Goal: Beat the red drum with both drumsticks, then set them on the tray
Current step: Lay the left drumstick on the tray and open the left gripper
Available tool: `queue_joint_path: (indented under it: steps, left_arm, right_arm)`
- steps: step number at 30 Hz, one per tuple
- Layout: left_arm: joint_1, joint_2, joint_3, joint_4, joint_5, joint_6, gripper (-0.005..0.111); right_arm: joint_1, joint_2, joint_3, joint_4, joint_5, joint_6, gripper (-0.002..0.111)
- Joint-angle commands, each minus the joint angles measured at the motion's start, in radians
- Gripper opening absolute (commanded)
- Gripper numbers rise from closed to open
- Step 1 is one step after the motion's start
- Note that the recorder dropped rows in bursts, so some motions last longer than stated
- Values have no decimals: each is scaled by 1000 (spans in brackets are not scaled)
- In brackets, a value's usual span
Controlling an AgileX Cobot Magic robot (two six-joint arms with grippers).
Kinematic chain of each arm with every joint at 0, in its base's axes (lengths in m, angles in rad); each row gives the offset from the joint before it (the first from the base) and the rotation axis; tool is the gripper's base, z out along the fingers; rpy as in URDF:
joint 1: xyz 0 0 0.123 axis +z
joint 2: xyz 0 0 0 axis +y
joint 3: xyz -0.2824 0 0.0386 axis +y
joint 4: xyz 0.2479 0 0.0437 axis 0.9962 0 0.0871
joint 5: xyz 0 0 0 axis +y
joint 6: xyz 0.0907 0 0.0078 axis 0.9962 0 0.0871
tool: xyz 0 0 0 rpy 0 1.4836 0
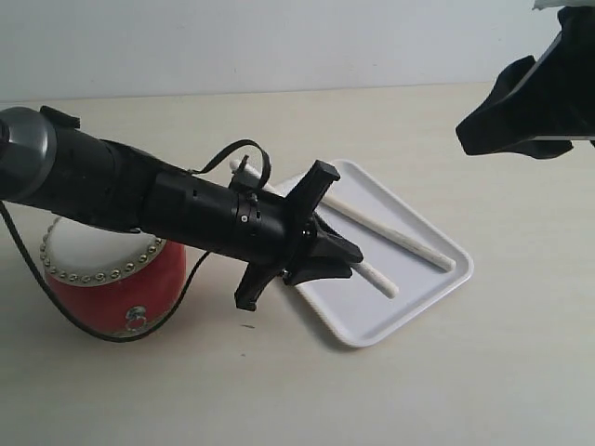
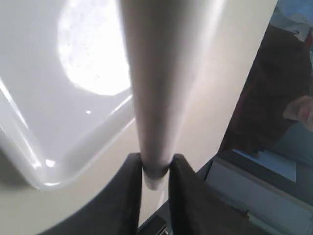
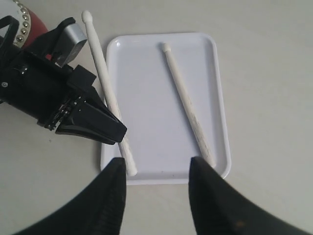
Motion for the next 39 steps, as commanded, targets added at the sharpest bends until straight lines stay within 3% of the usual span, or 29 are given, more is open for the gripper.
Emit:
queue_joint_path:
  steps: [1, 13, 39]
  left_arm:
    - [-7, 13, -44, -11, -36, -40, 0]
    - [-67, 95, -150, -11, -35, -90, 0]
    - [-63, 154, -153, -11, -82, -178, 0]
  right_arm:
    - [-5, -6, -7, -12, -23, 0, 40]
    - [-5, -6, -7, -12, -23, 0, 40]
    - [-5, -6, -7, -10, -21, -7, 40]
